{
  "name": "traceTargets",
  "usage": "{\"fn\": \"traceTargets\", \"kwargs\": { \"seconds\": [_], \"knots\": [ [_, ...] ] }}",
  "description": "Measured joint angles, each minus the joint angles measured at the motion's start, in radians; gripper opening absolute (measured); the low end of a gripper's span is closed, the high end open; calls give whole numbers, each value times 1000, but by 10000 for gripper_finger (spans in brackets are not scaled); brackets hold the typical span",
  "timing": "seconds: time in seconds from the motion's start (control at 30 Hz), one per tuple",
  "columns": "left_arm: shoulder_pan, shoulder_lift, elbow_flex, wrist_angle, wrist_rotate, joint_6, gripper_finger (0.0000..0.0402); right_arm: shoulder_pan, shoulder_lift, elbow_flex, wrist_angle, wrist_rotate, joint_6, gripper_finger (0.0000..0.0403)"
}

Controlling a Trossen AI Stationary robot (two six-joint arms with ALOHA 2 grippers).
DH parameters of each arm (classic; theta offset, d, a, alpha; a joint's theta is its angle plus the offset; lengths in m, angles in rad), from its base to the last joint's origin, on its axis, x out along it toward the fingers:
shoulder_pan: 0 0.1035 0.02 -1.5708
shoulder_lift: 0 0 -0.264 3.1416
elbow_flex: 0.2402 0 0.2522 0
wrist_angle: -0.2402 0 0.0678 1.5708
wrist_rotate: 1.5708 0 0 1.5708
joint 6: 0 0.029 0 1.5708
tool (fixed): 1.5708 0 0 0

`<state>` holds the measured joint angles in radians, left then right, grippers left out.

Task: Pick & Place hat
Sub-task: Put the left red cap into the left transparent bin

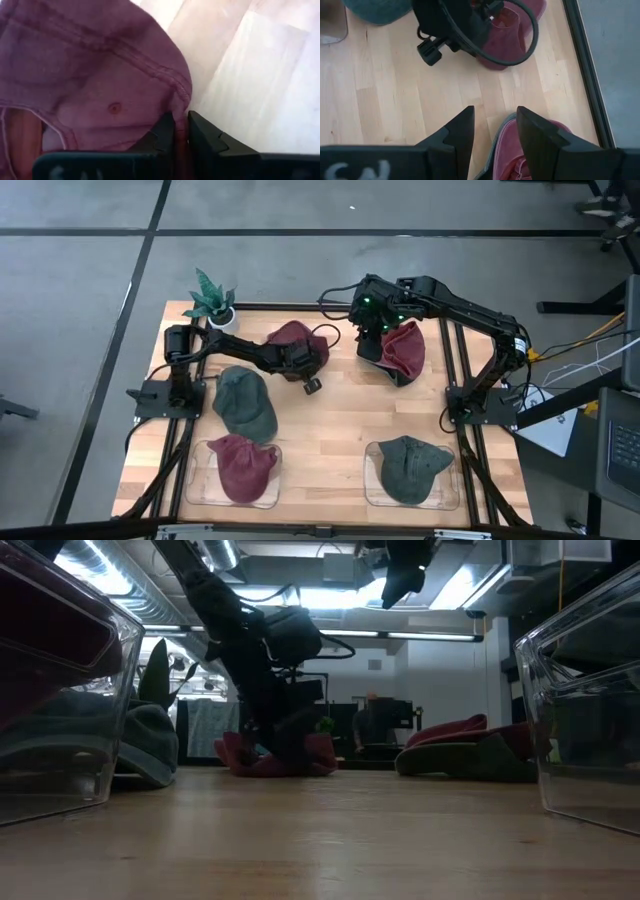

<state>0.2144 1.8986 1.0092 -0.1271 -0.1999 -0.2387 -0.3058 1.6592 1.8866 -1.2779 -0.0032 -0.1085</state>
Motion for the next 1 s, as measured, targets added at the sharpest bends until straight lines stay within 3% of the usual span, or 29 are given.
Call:
{"fn": "traceTargets", "kwargs": {
  "seconds": [0.63, 1.0],
  "knots": [
    [26, -198, -4, -38, 397, -222, 35, 0, 0, 0, 1, -34, -17, 147],
    [39, -360, -2, -28, 633, -257, 34, 0, 0, 0, 1, -79, -57, 147]
  ]
}}
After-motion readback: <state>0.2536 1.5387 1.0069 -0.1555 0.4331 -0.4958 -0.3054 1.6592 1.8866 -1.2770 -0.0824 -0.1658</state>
